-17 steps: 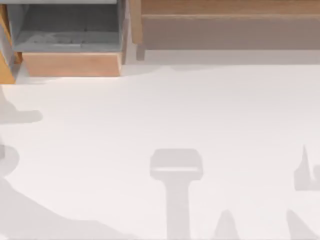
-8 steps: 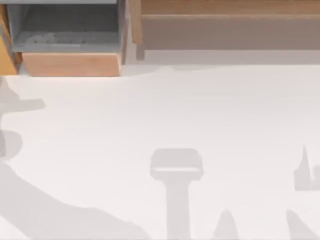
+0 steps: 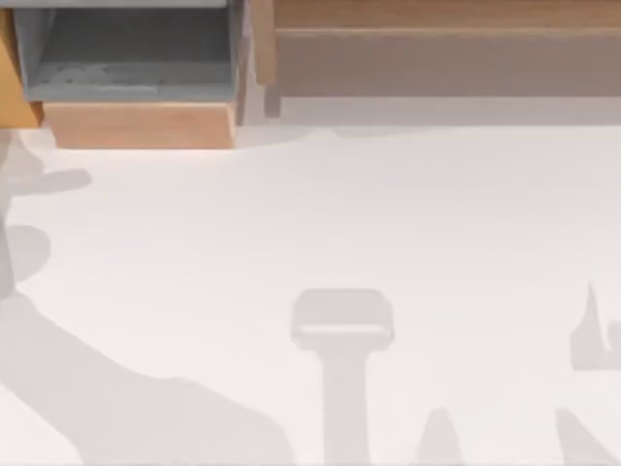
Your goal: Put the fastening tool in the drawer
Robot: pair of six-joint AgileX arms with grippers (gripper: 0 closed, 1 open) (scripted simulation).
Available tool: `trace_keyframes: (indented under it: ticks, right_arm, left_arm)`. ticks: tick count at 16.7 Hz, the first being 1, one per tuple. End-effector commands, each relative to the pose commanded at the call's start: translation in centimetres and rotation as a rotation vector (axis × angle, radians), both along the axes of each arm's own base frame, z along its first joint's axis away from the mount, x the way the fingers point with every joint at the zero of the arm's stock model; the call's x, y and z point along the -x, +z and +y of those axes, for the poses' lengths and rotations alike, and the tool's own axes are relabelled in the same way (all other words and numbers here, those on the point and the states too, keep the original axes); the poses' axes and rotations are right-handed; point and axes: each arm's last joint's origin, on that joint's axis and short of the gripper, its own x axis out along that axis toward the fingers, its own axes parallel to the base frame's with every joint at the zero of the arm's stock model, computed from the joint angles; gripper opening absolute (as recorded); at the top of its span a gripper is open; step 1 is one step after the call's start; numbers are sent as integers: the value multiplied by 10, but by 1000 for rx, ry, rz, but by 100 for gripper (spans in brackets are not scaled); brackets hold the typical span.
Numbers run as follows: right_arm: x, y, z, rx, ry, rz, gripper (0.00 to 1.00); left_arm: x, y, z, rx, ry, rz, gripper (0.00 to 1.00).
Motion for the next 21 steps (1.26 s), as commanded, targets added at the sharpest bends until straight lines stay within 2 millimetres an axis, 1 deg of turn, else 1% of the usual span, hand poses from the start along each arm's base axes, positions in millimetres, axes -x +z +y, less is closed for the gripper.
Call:
trace_keyframes:
  ticks: [2, 15, 16, 21]
  right_arm:
    - [0, 0, 0, 0, 0, 0, 100]
    - [0, 0, 0, 0, 0, 0, 100]
    - [0, 0, 0, 0, 0, 0, 100]
    - [0, 0, 0, 0, 0, 0, 100]
  left_arm:
    - [0, 0, 0, 0, 0, 0, 0]
    - [0, 0, 0, 0, 0, 0, 98]
    - [0, 0, 0, 0, 0, 0, 100]
    - [0, 0, 0, 0, 0, 0, 100]
